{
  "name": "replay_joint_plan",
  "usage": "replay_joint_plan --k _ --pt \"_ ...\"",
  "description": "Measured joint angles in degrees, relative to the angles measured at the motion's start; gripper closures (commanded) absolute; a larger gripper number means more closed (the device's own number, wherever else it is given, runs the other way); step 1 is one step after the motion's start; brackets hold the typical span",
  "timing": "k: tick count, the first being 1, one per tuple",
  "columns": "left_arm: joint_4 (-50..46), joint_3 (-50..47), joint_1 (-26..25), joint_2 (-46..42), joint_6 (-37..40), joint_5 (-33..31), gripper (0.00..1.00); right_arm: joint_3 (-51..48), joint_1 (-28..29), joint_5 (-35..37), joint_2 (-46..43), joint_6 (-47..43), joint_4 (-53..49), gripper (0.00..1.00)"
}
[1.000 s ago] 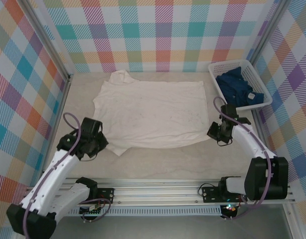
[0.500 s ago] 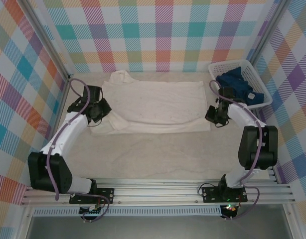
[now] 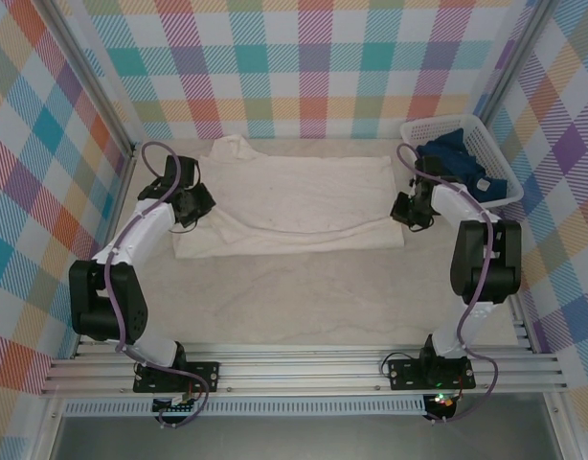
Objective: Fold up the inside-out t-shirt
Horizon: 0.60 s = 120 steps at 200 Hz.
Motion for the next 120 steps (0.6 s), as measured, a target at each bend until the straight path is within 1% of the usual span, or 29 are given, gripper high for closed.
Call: replay_joint_plan --k 57,120 --pt "0.3 0.0 2.6 0.2 0.6 0.7 1.0 5.0 0.4 0.1 2.9 -0.4 -0.3 0.99" --pt "1.1 1.6 3.3 2.7 1.1 1.6 1.0 9.2 0.7 0.7 7.1 -1.3 -1.0 0.98"
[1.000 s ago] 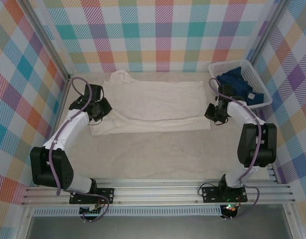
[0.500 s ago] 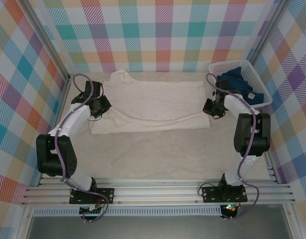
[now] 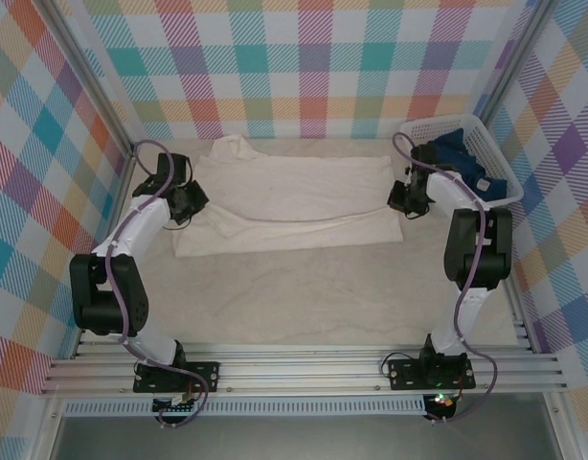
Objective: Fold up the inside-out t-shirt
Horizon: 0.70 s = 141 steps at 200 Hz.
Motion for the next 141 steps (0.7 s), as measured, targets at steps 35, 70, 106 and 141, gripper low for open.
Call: replay_joint_plan --k 35,70,106,141 --pt "0.4 1.4 0.6 2.3 0.2 0.2 1.0 1.9 0.2 0.0 2.1 -0.2 -0.2 0.98" --pt "0.6 2.5 1.2 4.8 0.2 0.4 1.0 4.2 0.6 0.0 4.4 -0.2 -0.2 0.97" --pt "1.1 4.5 1.2 9.3 0.2 0.9 1.0 8.2 1.2 0.5 8.7 -0.4 -0.2 0.91" --pt "2.3 9.2 1.2 16.0 0.2 1.8 1.0 12.7 1.3 1.1 12.3 -0.8 -0.6 0.8"
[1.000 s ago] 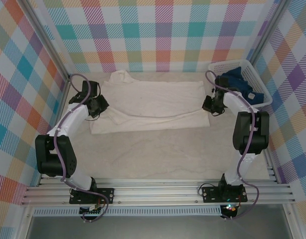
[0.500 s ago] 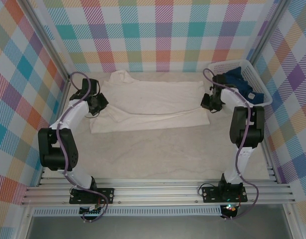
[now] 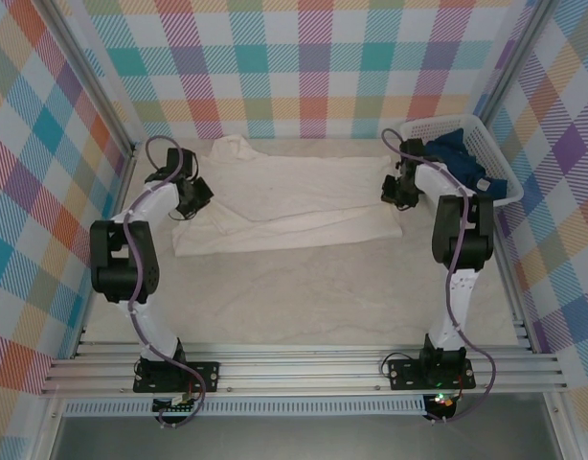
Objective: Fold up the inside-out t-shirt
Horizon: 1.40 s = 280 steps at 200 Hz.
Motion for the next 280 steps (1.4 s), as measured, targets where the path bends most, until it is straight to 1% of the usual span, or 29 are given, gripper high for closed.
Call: replay_joint_plan --k 16,31,50,75,88,110,153,181,199,225,250,270,280 --pt "0.4 2.5 0.0 3.3 0.0 0.4 1.0 1.0 0.0 0.0 0.3 -0.3 0.2 0.74" --pt "0.8 4.6 0.0 5.9 0.0 0.8 1.0 0.7 0.0 -0.2 -0.2 -0.6 0.7 0.71" --pt "0.9 6.1 0.0 7.6 0.0 1.4 1.0 -3.6 0.5 -0.9 -3.1 -1.1 2.7 0.68" --pt "0.9 7.5 0.0 8.4 0.0 1.4 1.0 -11.3 2.2 -2.6 -10.0 -1.2 4.4 0.66" --pt "0.9 8.0 0.0 8.4 0.0 1.4 1.0 -12.3 3.0 -2.8 -11.7 -1.2 4.7 0.64" --pt "0.8 9.2 0.3 8.6 0.0 1.6 1.0 -12.1 4.1 -2.1 -11.3 -1.6 5.4 0.61" --pt "0.8 10.0 1.3 9.2 0.0 1.8 1.0 -8.8 3.6 4.0 -7.1 -3.3 5.0 0.56" --pt "0.8 10.1 1.4 9.2 0.2 1.9 1.0 -7.0 3.4 5.5 -4.8 -4.2 4.7 0.56" --pt "0.8 10.1 1.5 9.2 0.3 1.9 1.0 -5.6 3.4 5.6 -3.2 -4.2 4.6 0.6" --pt "0.8 10.1 1.5 9.2 0.4 1.9 1.0 -5.4 3.4 5.6 -2.3 -4.3 4.3 0.79" --pt "0.8 10.1 1.5 9.2 0.5 1.9 1.0 -5.2 3.4 5.6 -2.3 -4.1 4.1 0.93" --pt "0.8 10.1 1.5 9.2 0.6 1.9 1.0 -5.0 3.2 5.6 -2.3 -4.2 3.9 1.0" --pt "0.8 10.1 1.5 9.2 0.7 1.9 1.0 -5.0 3.1 5.7 -2.3 -4.2 3.7 1.0"
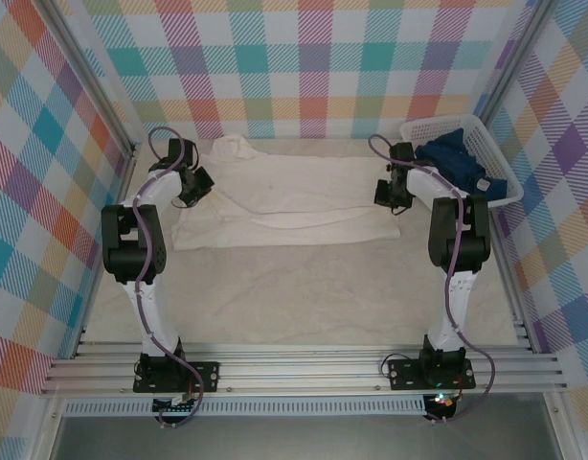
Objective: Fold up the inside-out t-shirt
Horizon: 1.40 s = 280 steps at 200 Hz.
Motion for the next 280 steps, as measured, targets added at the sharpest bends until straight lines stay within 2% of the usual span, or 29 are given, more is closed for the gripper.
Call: replay_joint_plan --k 105,131,158,188,214,234,252,280 --pt "-0.8 1.7 0.0 0.2 0.6 1.0 1.0 0.3 -1.7 2.7 -1.8 -0.1 -1.6 1.0" --pt "-0.9 3.9 0.0 2.1 0.6 1.1 1.0 2.8 -1.7 2.7 -0.1 0.0 -2.0 0.94" --pt "-1.3 7.1 0.0 6.2 0.6 1.1 1.0 5.6 -1.7 2.6 2.2 -0.1 -1.9 0.81" --pt "-2.0 11.5 0.0 10.9 1.0 1.0 0.76 5.9 -1.7 1.8 2.4 0.0 -1.9 0.67" --pt "-3.0 13.5 0.1 12.0 1.4 0.8 0.54 3.3 -1.4 0.8 0.2 -0.3 -1.0 0.61" --pt "-3.0 13.1 0.1 11.1 1.7 -0.1 0.45 -2.8 -0.6 -0.8 -5.9 -0.9 0.1 0.57" --pt "-1.7 7.5 0.2 6.7 2.0 -1.3 0.4 -7.6 1.1 -3.3 -11.9 -1.1 1.1 0.56" --pt "2.3 -9.8 0.6 -8.3 0.7 -1.5 0.37 -12.1 3.3 -7.4 -16.4 -0.7 2.3 0.57"
